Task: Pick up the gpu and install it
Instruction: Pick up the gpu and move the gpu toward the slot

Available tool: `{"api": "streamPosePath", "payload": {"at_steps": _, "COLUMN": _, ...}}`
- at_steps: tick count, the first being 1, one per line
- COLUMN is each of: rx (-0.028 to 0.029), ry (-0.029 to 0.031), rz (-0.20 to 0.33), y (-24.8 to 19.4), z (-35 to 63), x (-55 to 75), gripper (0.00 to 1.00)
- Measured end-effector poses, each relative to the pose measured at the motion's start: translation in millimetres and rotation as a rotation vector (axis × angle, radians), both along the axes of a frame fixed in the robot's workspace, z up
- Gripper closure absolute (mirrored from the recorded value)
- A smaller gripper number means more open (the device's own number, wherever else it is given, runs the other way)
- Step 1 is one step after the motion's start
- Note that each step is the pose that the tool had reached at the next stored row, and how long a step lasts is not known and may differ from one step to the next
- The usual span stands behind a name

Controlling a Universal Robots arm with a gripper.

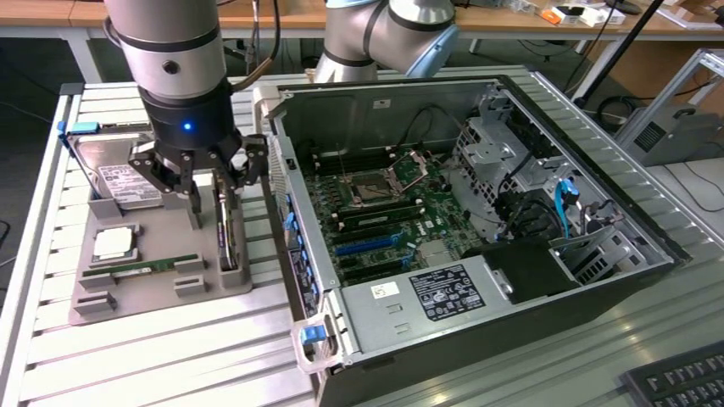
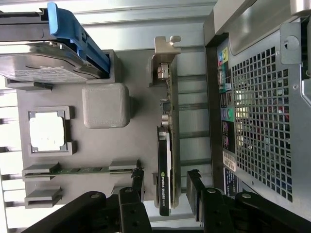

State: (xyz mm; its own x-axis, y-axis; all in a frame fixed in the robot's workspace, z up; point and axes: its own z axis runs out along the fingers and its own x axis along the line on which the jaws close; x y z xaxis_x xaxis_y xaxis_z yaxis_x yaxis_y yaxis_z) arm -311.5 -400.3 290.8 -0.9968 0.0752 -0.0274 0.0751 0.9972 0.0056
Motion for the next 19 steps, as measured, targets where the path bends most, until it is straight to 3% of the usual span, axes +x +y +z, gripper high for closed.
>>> {"api": "streamPosePath", "payload": {"at_steps": 19, "rx": -0.0009, "ry": 0.0, "rz": 0.0, "y": 0.0, "z": -8.0, "x": 0.0, "gripper": 0.52}}
